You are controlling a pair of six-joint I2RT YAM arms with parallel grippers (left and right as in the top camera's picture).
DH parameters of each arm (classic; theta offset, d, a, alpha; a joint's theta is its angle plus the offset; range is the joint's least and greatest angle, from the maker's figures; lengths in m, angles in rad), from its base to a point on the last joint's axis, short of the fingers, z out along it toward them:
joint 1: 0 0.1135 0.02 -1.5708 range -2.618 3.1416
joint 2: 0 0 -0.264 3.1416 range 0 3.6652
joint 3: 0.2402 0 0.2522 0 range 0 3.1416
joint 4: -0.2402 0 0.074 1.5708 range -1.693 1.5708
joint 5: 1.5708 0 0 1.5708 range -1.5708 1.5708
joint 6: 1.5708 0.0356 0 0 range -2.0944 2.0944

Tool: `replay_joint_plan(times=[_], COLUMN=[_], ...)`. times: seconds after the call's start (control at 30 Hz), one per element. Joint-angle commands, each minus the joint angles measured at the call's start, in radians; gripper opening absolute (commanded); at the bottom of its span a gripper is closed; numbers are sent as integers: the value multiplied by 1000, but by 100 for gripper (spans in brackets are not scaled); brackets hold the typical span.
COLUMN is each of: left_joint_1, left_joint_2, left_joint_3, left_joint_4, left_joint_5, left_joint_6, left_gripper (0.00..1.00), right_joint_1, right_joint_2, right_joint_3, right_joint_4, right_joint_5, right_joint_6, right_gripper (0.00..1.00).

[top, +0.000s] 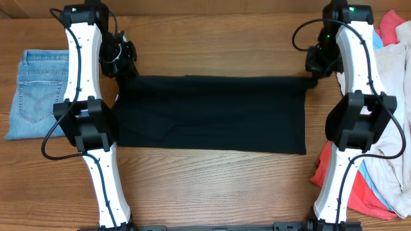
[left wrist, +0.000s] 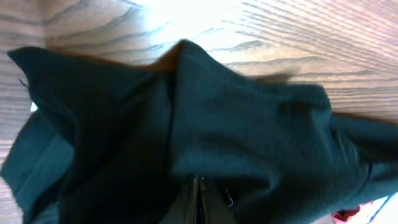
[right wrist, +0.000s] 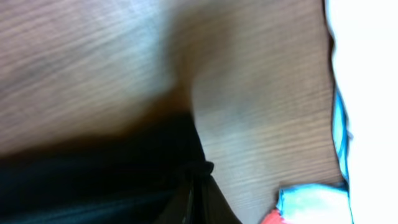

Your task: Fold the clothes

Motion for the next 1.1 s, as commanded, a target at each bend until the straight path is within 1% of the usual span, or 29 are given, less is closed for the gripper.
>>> replay_joint_plan(times=[0.0,0.1,0.17,0.4,0.57,0.7,0.8,0.93,1.07], left_joint_1=[-16,-26,-30,-34,-36,-36,-37,-40,-48], left_joint_2=[0,2,2,1,-1,-27,-73,-119,-127], left_joint_3=[10,-16,-51,-211,-272,-314,-367,-431,-474], left_joint_4=[-5,-5,-5,-5,-5,-5,-5,-5,-5], left_joint_5=[-67,-69,-69,-96,-119,-126,-164,-175,-180], left_joint_6=[25,25,25,22,25,25,14,18,21], left_gripper=[4,4,4,4,4,4,4,4,4], right_joint_1=[-15,-15,-12,-1,-1,-1,0,2,3], right_joint_2=[-5,-5,-5,-14,-68,-123,-153,-159,-159], right_joint_3=[21,5,-23,-186,-304,-356,-374,-401,-465], right_joint_4=[-38,-38,-38,-39,-39,-39,-39,-39,-32], right_joint_5=[21,-37,-90,-112,-130,-150,-159,-159,-157], right_joint_6=[0,-10,-51,-53,-52,-56,-56,-56,-80], right_gripper=[4,4,4,4,4,4,4,4,4])
